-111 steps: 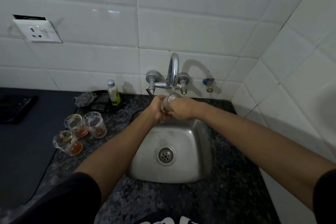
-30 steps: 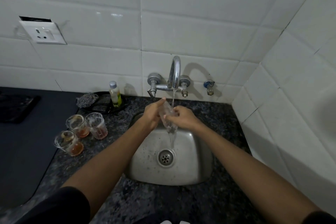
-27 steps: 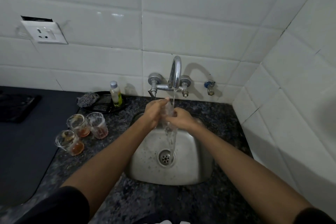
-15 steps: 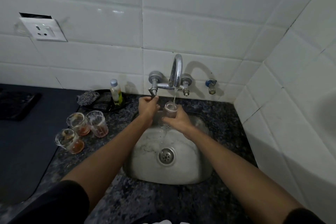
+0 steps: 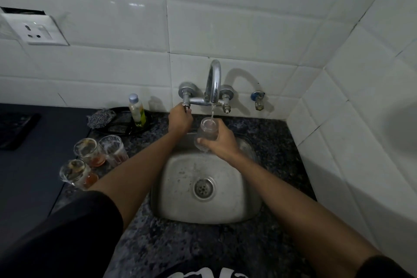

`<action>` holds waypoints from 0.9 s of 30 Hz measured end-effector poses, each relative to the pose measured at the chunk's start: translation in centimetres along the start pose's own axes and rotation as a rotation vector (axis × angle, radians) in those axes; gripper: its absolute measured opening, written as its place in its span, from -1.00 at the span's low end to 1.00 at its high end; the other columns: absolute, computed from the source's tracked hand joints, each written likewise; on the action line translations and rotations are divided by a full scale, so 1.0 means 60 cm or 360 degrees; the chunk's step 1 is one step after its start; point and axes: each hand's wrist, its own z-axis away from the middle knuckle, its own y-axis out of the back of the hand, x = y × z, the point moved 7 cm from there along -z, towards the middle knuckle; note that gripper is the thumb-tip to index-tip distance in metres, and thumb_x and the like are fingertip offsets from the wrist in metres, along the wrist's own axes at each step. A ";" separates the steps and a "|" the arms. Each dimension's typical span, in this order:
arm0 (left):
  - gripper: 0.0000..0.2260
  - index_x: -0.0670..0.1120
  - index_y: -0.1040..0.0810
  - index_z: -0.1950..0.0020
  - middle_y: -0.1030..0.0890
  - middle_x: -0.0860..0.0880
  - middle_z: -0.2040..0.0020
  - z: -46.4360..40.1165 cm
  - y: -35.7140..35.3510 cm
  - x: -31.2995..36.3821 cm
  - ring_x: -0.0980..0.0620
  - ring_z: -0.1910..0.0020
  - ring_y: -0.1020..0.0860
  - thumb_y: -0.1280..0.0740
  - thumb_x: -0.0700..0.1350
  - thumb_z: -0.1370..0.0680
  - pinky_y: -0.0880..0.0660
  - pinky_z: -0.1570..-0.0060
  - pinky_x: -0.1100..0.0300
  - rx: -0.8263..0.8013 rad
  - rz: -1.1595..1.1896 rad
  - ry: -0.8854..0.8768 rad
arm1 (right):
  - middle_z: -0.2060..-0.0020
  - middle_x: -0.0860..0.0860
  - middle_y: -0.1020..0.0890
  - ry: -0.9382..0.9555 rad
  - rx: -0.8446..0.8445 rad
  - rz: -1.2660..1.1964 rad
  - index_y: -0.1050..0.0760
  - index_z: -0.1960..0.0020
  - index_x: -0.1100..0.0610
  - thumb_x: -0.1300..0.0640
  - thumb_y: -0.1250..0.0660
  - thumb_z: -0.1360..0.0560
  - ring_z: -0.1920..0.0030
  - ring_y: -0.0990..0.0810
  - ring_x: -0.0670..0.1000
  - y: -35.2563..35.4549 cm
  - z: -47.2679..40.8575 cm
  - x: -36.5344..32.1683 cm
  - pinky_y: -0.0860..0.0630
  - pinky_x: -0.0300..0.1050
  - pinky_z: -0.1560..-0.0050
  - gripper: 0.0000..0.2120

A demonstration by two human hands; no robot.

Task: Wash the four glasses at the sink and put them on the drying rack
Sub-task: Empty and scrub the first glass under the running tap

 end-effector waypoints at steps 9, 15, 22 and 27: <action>-0.81 -0.27 -0.52 -0.19 -0.65 -0.28 -0.05 0.005 -0.001 0.014 -0.26 -0.04 -0.63 -0.28 -0.18 -0.66 -0.54 -0.03 -0.06 -0.0049 -0.0190 -0.0099 | 0.01 -0.09 -0.70 0.0161 0.0078 0.0050 -0.57 -0.18 0.09 0.13 -0.67 -0.33 0.04 -0.68 -0.16 0.007 0.002 -0.016 -0.59 -0.29 0.02 -0.51; -0.82 -0.27 -0.53 -0.18 -0.65 -0.28 -0.04 0.006 0.001 0.015 -0.26 -0.03 -0.62 -0.30 -0.19 -0.65 -0.52 -0.01 -0.05 -0.0055 -0.0160 -0.0115 | 0.01 -0.05 -0.71 0.0205 0.0020 0.0154 -0.58 -0.21 0.13 0.11 -0.68 -0.32 0.03 -0.69 -0.12 0.007 0.001 -0.005 -0.59 -0.24 -0.02 -0.48; -0.82 -0.22 -0.59 -0.13 -0.68 -0.22 -0.02 0.011 0.020 0.005 -0.22 -0.03 -0.63 -0.42 -0.18 -0.57 -0.53 -0.04 -0.02 -0.0077 -0.0054 -0.0120 | 0.00 -0.09 -0.71 0.0227 0.0186 0.0095 -0.57 -0.20 0.09 0.01 -0.67 -0.33 0.01 -0.68 -0.16 0.015 0.008 -0.009 -0.64 -0.18 -0.05 -0.48; -0.73 -0.17 -0.58 -0.21 -0.69 -0.19 -0.01 0.041 0.041 0.003 -0.21 0.00 -0.65 -0.42 -0.16 -0.52 -0.60 -0.03 -0.04 -0.0071 0.0038 -0.0157 | 0.00 -0.07 -0.71 0.0227 0.0257 0.0114 -0.57 -0.19 0.09 0.02 -0.67 -0.34 0.00 -0.69 -0.13 0.014 0.011 -0.015 -0.65 -0.12 -0.07 -0.50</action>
